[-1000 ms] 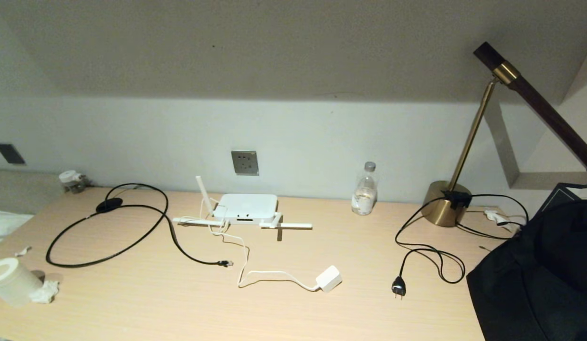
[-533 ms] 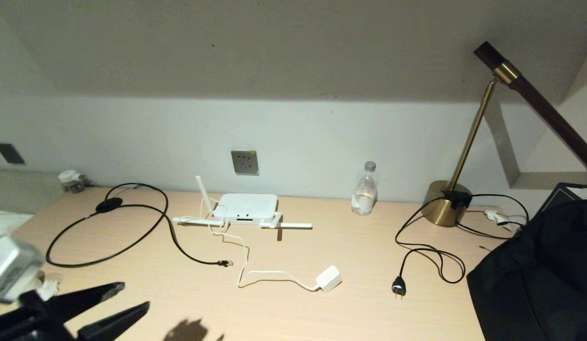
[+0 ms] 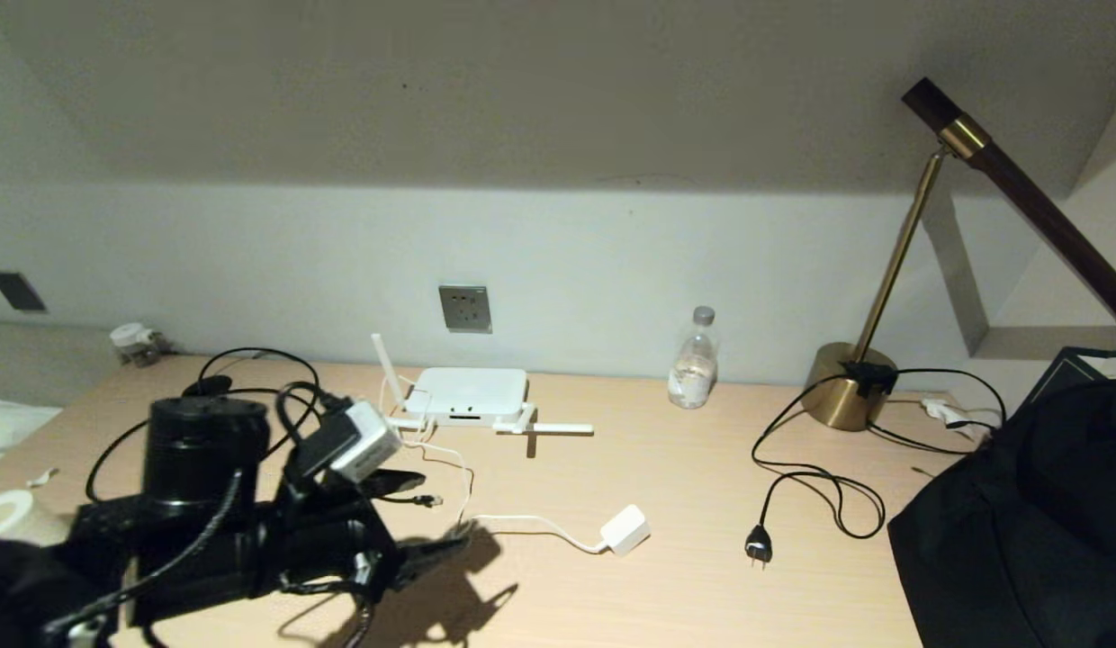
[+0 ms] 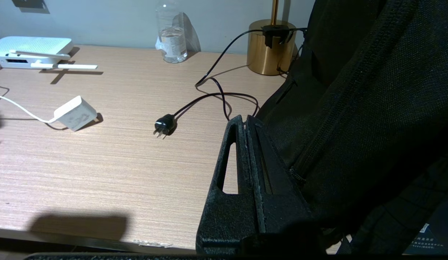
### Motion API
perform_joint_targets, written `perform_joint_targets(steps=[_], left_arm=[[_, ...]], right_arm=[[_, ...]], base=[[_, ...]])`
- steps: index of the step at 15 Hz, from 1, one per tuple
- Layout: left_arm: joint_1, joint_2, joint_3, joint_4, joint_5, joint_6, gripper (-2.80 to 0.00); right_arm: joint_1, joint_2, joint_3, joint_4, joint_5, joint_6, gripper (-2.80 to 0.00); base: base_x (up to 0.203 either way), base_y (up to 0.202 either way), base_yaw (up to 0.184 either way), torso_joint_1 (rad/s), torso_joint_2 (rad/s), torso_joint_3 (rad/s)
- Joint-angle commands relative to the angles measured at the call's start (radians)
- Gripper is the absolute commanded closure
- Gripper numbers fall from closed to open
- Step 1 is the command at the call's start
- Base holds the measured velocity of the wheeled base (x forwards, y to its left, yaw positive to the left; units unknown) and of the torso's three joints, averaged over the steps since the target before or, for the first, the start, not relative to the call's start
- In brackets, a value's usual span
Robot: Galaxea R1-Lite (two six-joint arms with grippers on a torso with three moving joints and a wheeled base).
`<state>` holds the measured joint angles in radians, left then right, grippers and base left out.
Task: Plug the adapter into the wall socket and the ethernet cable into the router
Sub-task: Pick up plug
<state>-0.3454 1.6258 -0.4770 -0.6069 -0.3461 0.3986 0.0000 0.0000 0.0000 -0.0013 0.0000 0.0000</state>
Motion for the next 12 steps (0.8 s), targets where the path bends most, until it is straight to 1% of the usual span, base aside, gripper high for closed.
perform_joint_targets(steps=[1, 3, 4, 5, 8, 12], left_arm=[[-0.071, 0.163, -0.067, -0.012, 0.048, 0.031, -2.80], [-0.162, 0.249, -0.150, -0.022, 0.165, 0.089, -2.80], [-0.199, 0.285, -0.184, -0.024, 0.209, 0.105, -2.80], [-0.225, 0.318, -0.216, -0.025, 0.231, 0.112, -2.80], [-0.274, 0.404, -0.316, -0.023, 0.266, 0.117, -2.80], [-0.279, 0.498, -0.431, -0.022, 0.271, 0.117, -2.80]], right_arm=[[0.000, 0.002, 0.000, 0.000, 0.000, 0.000, 0.00], [0.000, 0.002, 0.000, 0.000, 0.000, 0.000, 0.00], [0.000, 0.002, 0.000, 0.000, 0.000, 0.000, 0.00], [0.000, 0.002, 0.000, 0.000, 0.000, 0.000, 0.00], [0.000, 0.002, 0.000, 0.000, 0.000, 0.000, 0.00], [0.000, 0.002, 0.000, 0.000, 0.000, 0.000, 0.00]], base=[[0.000, 0.000, 0.000, 0.000, 0.00, 0.000], [0.000, 0.000, 0.000, 0.000, 0.00, 0.000], [0.000, 0.000, 0.000, 0.000, 0.00, 0.000], [0.000, 0.000, 0.000, 0.000, 0.00, 0.000], [0.000, 0.000, 0.000, 0.000, 0.00, 0.000], [0.000, 0.000, 0.000, 0.000, 0.00, 0.000]])
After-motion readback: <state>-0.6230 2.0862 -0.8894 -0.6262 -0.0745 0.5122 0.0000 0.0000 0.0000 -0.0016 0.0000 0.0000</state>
